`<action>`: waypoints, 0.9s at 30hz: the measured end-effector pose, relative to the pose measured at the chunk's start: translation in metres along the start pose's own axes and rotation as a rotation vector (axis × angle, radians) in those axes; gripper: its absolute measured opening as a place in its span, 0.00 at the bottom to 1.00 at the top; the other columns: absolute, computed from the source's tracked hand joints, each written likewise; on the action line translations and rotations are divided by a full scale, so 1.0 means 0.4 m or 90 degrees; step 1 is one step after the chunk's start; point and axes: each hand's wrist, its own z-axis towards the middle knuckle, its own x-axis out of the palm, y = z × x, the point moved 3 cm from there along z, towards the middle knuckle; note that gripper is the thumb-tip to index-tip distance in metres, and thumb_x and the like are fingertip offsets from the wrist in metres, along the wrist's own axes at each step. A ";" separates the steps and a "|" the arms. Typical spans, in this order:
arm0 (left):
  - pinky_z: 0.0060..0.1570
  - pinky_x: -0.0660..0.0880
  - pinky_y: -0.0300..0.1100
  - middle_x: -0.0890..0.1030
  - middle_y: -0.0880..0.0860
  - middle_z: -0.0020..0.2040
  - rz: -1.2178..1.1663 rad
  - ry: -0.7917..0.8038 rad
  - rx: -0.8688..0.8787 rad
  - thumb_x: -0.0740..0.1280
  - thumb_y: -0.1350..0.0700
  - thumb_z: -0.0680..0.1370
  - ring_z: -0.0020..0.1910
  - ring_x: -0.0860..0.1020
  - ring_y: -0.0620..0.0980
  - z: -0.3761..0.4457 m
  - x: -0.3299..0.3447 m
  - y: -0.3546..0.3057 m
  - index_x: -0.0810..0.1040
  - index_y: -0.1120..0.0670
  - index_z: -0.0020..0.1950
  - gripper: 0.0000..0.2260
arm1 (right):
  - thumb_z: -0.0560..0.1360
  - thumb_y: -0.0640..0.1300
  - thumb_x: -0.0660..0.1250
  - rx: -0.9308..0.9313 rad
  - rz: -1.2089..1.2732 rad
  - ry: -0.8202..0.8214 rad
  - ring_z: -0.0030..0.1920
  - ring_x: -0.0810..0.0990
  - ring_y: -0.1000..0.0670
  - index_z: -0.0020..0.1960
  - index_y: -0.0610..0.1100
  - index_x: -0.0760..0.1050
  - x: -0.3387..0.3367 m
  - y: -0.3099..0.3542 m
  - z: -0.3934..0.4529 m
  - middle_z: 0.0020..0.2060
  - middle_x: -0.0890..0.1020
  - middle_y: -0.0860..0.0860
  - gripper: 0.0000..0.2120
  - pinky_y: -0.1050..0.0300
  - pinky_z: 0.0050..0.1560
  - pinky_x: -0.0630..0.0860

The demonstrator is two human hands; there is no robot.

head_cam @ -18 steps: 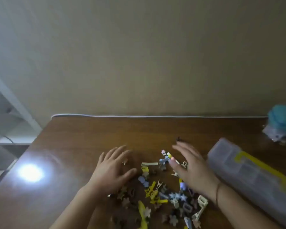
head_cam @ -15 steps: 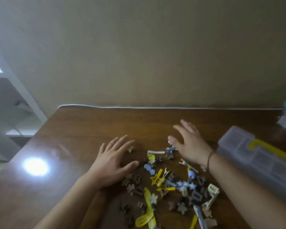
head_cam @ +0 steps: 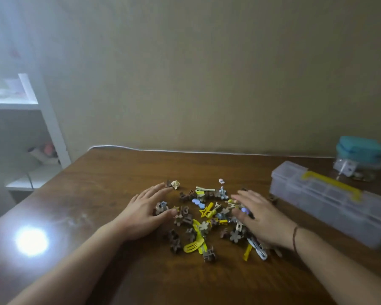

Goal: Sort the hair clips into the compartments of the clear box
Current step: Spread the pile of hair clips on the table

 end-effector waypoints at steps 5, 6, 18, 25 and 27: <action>0.77 0.46 0.55 0.49 0.43 0.81 -0.014 0.026 -0.044 0.41 0.16 0.58 0.80 0.48 0.46 0.063 0.004 -0.028 0.52 0.38 0.78 0.52 | 0.70 0.73 0.42 0.094 0.009 -0.093 0.77 0.45 0.57 0.77 0.58 0.52 -0.017 -0.045 -0.100 0.76 0.52 0.60 0.38 0.53 0.75 0.47; 0.77 0.45 0.56 0.49 0.44 0.81 -0.021 0.039 -0.044 0.41 0.15 0.58 0.80 0.48 0.47 0.075 0.011 -0.041 0.52 0.39 0.78 0.53 | 0.70 0.74 0.43 0.098 0.006 -0.085 0.77 0.45 0.56 0.77 0.58 0.52 -0.014 -0.055 -0.092 0.77 0.51 0.60 0.39 0.52 0.75 0.48; 0.76 0.52 0.48 0.57 0.44 0.78 -0.037 0.070 0.144 0.55 0.27 0.74 0.77 0.52 0.43 0.044 0.073 -0.217 0.56 0.38 0.77 0.34 | 0.68 0.77 0.39 -0.016 0.078 -0.032 0.75 0.42 0.59 0.76 0.58 0.55 0.068 0.069 0.017 0.74 0.53 0.64 0.42 0.54 0.75 0.47; 0.76 0.54 0.52 0.58 0.41 0.78 -0.036 -0.039 0.021 0.48 0.23 0.70 0.77 0.55 0.42 0.069 0.006 -0.067 0.59 0.39 0.76 0.38 | 0.69 0.75 0.45 -0.007 0.157 -0.033 0.75 0.57 0.52 0.73 0.53 0.65 -0.010 -0.046 0.266 0.74 0.64 0.54 0.40 0.49 0.74 0.56; 0.77 0.50 0.52 0.57 0.41 0.79 -0.044 -0.009 0.005 0.44 0.21 0.68 0.78 0.53 0.42 0.084 0.025 -0.049 0.58 0.41 0.77 0.42 | 0.66 0.78 0.42 -0.022 0.114 0.029 0.77 0.52 0.52 0.74 0.53 0.63 0.012 -0.058 0.303 0.76 0.61 0.54 0.46 0.50 0.75 0.50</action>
